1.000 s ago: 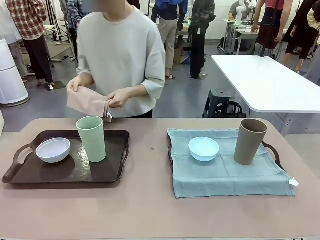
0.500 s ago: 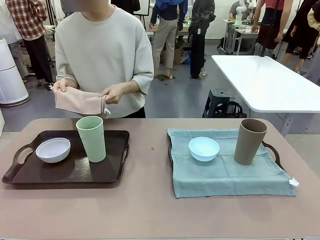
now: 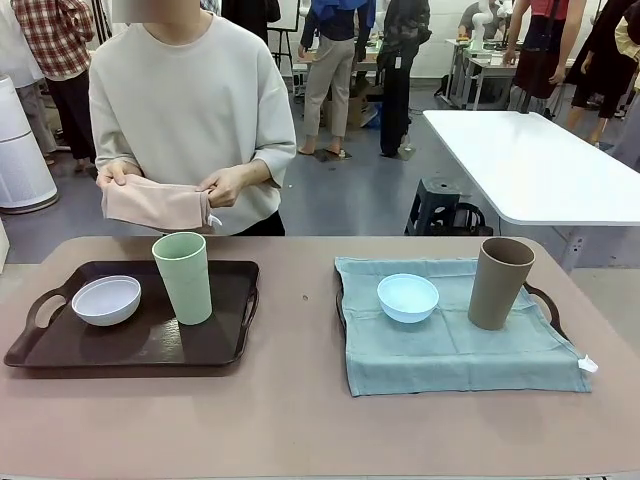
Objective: Set up a tray with a mat and arrange the tableware.
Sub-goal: Pick up the Picnic Bowl and Reusable plastic cup from the Handle tray in front of the human's position and hold them in the air.
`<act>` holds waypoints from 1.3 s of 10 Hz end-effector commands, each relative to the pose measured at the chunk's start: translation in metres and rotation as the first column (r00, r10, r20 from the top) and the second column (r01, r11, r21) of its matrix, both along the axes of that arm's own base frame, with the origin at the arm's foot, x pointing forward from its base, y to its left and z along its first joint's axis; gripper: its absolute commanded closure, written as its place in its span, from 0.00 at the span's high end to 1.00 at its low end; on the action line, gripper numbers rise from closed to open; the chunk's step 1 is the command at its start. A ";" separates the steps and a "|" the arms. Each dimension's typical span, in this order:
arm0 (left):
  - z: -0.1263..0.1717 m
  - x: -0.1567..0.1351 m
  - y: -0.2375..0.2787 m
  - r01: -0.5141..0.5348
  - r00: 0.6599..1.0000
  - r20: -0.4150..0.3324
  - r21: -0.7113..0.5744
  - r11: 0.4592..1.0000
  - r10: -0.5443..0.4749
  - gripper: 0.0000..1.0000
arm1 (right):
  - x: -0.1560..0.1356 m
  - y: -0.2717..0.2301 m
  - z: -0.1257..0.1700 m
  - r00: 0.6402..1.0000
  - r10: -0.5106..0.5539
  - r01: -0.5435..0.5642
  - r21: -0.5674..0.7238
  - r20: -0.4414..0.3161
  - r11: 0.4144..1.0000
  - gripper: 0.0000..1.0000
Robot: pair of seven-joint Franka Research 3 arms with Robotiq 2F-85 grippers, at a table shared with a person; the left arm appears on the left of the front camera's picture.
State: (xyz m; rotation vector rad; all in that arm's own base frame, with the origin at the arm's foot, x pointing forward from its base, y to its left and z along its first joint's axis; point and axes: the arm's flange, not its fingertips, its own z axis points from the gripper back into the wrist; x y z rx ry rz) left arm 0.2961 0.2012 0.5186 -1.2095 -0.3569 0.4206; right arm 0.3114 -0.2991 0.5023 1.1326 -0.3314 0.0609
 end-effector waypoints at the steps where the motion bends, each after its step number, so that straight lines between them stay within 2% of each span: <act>1: 0.001 0.001 0.002 0.003 1.000 0.026 -0.012 1.000 -0.003 0.86 | 0.000 0.000 -0.001 1.000 0.002 -0.002 0.015 0.004 1.000 1.00; 13: 0.001 0.001 0.002 0.003 1.000 0.026 -0.012 1.000 -0.003 0.86 | 0.000 0.000 -0.001 1.000 0.002 -0.002 0.015 0.004 1.000 1.00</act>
